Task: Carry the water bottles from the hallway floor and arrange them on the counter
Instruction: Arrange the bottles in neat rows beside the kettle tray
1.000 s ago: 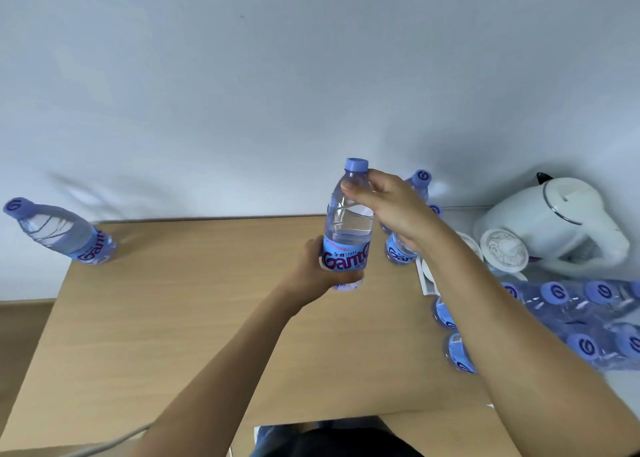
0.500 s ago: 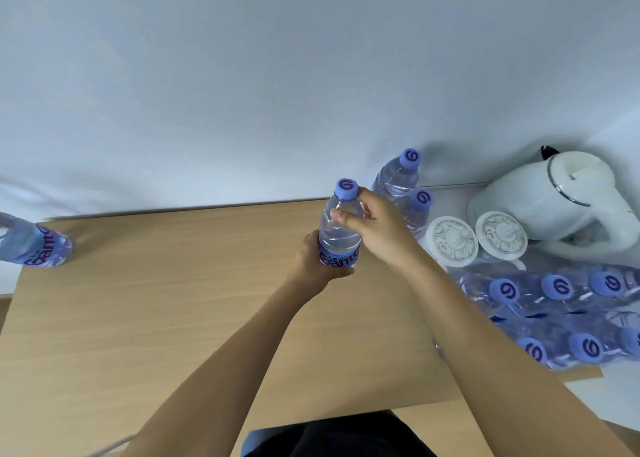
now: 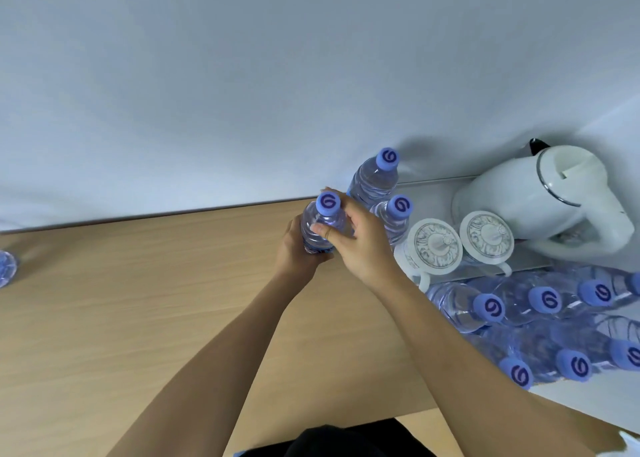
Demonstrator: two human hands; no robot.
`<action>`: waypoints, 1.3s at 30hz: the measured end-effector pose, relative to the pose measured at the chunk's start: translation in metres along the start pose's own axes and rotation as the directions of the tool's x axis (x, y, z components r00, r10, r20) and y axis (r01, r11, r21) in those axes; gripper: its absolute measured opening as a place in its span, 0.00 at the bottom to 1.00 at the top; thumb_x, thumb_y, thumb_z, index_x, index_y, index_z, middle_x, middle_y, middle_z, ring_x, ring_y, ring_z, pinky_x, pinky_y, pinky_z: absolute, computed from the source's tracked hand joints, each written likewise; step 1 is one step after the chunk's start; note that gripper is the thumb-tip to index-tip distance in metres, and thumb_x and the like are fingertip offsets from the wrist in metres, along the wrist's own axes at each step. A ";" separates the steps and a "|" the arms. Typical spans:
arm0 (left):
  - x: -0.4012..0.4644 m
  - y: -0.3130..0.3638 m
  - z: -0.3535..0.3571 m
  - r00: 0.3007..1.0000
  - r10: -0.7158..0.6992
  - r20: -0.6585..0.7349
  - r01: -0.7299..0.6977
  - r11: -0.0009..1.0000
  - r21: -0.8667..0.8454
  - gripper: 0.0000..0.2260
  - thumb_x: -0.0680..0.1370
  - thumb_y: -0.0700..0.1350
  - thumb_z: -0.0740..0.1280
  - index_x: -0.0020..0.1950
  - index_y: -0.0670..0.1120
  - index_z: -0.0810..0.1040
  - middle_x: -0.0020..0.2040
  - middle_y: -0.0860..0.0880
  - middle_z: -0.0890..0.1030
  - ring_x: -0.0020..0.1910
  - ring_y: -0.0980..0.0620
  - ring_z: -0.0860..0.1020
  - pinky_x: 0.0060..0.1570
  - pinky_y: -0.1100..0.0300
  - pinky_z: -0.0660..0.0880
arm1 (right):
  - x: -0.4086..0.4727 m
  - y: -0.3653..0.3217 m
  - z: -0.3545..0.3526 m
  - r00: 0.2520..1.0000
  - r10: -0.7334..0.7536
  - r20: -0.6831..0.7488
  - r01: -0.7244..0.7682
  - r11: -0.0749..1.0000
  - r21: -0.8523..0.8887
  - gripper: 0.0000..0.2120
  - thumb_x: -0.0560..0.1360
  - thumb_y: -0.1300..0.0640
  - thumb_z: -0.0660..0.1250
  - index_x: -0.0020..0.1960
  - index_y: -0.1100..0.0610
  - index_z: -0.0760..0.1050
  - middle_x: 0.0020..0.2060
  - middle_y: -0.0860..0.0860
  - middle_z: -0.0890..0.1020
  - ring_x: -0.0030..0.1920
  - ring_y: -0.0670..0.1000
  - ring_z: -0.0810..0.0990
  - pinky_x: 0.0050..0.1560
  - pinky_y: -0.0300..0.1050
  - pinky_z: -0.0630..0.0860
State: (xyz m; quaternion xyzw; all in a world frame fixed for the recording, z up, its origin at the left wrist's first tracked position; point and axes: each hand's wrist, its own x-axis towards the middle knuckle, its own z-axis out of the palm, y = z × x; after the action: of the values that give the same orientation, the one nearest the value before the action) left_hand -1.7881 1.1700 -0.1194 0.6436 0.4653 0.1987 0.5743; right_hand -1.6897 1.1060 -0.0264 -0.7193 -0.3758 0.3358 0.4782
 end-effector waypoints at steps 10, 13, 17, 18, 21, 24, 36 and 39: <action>0.021 0.008 0.008 0.993 0.099 -0.063 -0.082 0.969 0.235 0.26 0.70 0.38 0.73 0.67 0.42 0.72 0.60 0.43 0.74 0.62 0.46 0.67 0.62 0.48 0.69 | 0.022 -0.007 0.005 0.991 -0.090 -0.101 0.064 0.971 -0.229 0.21 0.73 0.63 0.73 0.65 0.61 0.75 0.59 0.57 0.74 0.61 0.52 0.74 0.62 0.32 0.67; 0.029 0.013 0.008 0.992 0.109 -0.055 -0.090 0.958 0.272 0.23 0.71 0.37 0.71 0.65 0.40 0.73 0.57 0.41 0.74 0.59 0.43 0.68 0.61 0.45 0.68 | 0.027 -0.010 0.007 0.990 -0.076 -0.120 0.044 0.967 -0.252 0.22 0.73 0.64 0.73 0.66 0.61 0.74 0.57 0.57 0.73 0.60 0.54 0.75 0.63 0.41 0.70; 0.040 0.012 0.010 0.993 0.103 -0.051 -0.081 0.940 0.331 0.21 0.72 0.38 0.70 0.64 0.38 0.72 0.57 0.41 0.75 0.58 0.43 0.68 0.59 0.53 0.67 | 0.032 -0.014 0.010 0.984 -0.046 -0.173 0.000 0.966 -0.258 0.23 0.75 0.64 0.71 0.67 0.63 0.70 0.61 0.57 0.75 0.63 0.55 0.74 0.64 0.46 0.70; 0.042 0.012 0.011 0.994 0.094 -0.063 -0.068 0.939 0.336 0.20 0.72 0.38 0.70 0.63 0.37 0.72 0.56 0.40 0.75 0.57 0.43 0.68 0.56 0.57 0.66 | 0.033 -0.014 0.010 0.981 -0.039 -0.189 -0.010 0.967 -0.253 0.22 0.74 0.64 0.71 0.66 0.64 0.70 0.61 0.57 0.76 0.62 0.56 0.74 0.63 0.44 0.69; 0.048 0.013 0.014 0.994 0.085 -0.069 -0.056 0.936 0.348 0.18 0.71 0.38 0.70 0.59 0.37 0.72 0.53 0.41 0.73 0.54 0.43 0.68 0.49 0.61 0.63 | 0.037 -0.015 0.010 0.975 -0.027 -0.220 -0.031 0.967 -0.255 0.19 0.74 0.64 0.71 0.62 0.64 0.71 0.58 0.56 0.77 0.59 0.56 0.75 0.55 0.37 0.67; 0.051 0.016 0.016 0.993 0.071 -0.097 -0.039 0.953 0.302 0.17 0.71 0.37 0.70 0.57 0.36 0.71 0.52 0.45 0.70 0.54 0.42 0.69 0.48 0.60 0.64 | 0.041 -0.017 0.010 0.969 -0.020 -0.248 -0.046 0.966 -0.256 0.17 0.75 0.64 0.71 0.61 0.65 0.71 0.56 0.56 0.78 0.57 0.55 0.75 0.52 0.36 0.66; 0.045 0.022 0.004 0.999 0.048 0.004 -0.047 0.955 0.293 0.28 0.68 0.35 0.74 0.65 0.36 0.69 0.60 0.40 0.71 0.60 0.42 0.69 0.56 0.54 0.69 | 0.035 -0.023 0.012 0.956 -0.027 -0.292 -0.041 0.974 -0.223 0.25 0.73 0.65 0.71 0.68 0.63 0.69 0.63 0.55 0.77 0.65 0.54 0.75 0.61 0.34 0.68; 0.034 0.020 -0.010 0.998 -0.036 -0.053 0.049 0.957 0.285 0.33 0.67 0.35 0.76 0.70 0.39 0.67 0.67 0.43 0.69 0.66 0.45 0.68 0.64 0.51 0.69 | 0.028 -0.032 0.014 0.936 -0.115 -0.332 0.030 0.967 -0.251 0.27 0.73 0.68 0.70 0.71 0.65 0.67 0.67 0.57 0.74 0.69 0.55 0.72 0.58 0.19 0.59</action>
State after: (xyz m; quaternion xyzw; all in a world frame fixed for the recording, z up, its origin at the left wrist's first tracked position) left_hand -1.7719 1.2057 -0.1079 0.7048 0.5162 0.1320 0.4683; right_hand -1.6950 1.1449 -0.0044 -0.8052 -0.3512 0.1388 0.4571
